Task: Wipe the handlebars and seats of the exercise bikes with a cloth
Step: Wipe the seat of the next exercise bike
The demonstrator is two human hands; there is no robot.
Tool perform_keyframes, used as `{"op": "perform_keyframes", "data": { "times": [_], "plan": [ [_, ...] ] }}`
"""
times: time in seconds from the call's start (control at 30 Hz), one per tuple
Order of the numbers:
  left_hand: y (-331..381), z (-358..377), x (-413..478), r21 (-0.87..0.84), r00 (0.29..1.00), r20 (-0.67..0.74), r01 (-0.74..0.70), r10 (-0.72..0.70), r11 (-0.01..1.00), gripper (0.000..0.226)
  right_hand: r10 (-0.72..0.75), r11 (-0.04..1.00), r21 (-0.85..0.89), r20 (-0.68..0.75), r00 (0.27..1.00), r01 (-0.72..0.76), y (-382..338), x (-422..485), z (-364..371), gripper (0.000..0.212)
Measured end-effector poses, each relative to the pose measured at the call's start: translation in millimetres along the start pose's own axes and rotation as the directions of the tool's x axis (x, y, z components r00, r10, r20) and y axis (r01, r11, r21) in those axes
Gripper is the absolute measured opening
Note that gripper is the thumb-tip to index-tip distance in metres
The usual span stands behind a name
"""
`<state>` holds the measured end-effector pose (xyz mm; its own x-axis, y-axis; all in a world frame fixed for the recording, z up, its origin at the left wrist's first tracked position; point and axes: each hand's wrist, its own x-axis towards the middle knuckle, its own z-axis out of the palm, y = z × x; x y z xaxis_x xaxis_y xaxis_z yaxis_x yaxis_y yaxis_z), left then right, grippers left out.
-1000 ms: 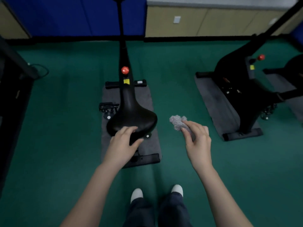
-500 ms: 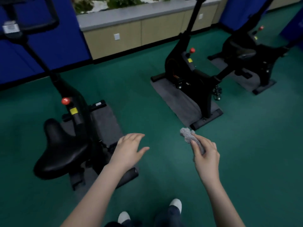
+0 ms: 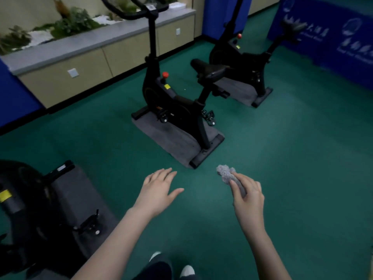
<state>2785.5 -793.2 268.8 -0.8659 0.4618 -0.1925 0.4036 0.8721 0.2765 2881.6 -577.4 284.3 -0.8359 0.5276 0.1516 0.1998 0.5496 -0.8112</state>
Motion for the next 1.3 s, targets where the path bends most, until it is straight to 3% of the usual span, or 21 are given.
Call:
{"op": "perform_keyframes", "data": {
  "times": [0.23, 0.9, 1.3],
  "plan": [
    [28.6, 4.7, 75.6, 0.019, 0.999, 0.022, -0.048, 0.047, 0.999, 0.066, 0.042, 0.999, -0.007, -0.044, 0.998, -0.042, 23.2, 59.3, -11.4, 0.021],
    [95.4, -9.4, 364.1, -0.062, 0.995, 0.080, -0.048, 0.053, 0.997, 0.064, 0.091, 0.993, -0.071, -0.041, 0.995, -0.094, 91.1, 341.0, -20.5, 0.022],
    [174.7, -10.2, 467.6, -0.142, 0.977, 0.015, 0.213, -0.213, 0.967, 0.063, -0.052, 0.999, 0.011, 0.147, 0.988, 0.051, 144.1, 507.5, -58.1, 0.021]
  ]
}}
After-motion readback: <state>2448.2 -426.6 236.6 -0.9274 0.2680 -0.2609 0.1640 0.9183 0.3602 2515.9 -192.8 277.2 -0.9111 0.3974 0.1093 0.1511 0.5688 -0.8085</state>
